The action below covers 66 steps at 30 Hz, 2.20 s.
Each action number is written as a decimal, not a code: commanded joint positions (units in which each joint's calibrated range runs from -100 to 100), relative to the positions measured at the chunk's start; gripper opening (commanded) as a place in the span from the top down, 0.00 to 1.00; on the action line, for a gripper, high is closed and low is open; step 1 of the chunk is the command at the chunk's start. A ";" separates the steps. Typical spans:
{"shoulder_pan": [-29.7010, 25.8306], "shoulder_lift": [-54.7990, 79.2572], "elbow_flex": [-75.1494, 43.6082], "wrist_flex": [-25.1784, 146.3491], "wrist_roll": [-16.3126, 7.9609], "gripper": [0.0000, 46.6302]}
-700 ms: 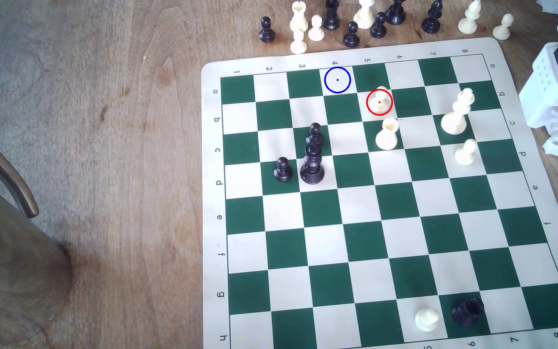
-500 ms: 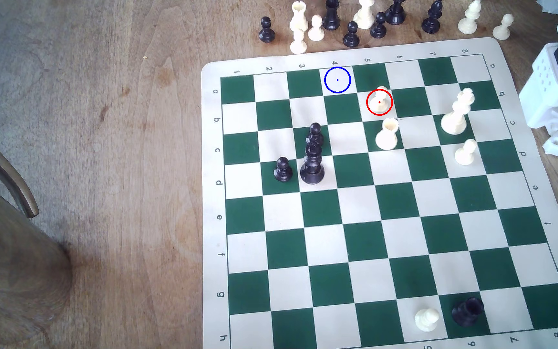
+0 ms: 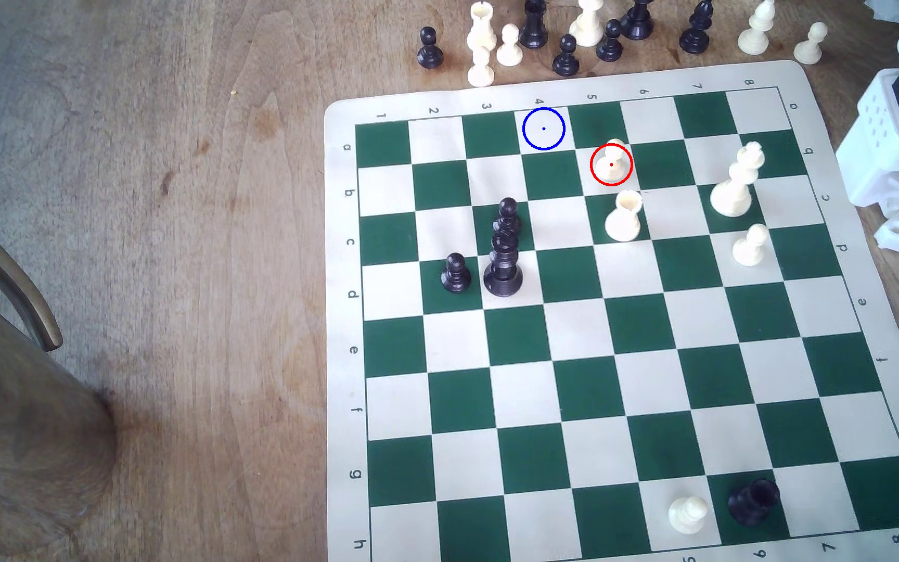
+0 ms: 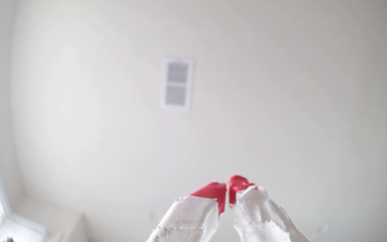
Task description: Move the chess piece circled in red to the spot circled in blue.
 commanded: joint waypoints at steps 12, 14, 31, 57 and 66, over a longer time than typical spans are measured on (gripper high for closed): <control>12.31 0.06 -19.77 58.09 -0.15 1.00; 12.78 0.31 -20.04 67.18 -1.12 1.00; 8.63 31.80 -31.01 114.60 -11.53 1.00; 7.07 66.78 -29.65 101.17 -13.68 0.71; 8.95 75.61 -29.20 98.14 -12.31 0.72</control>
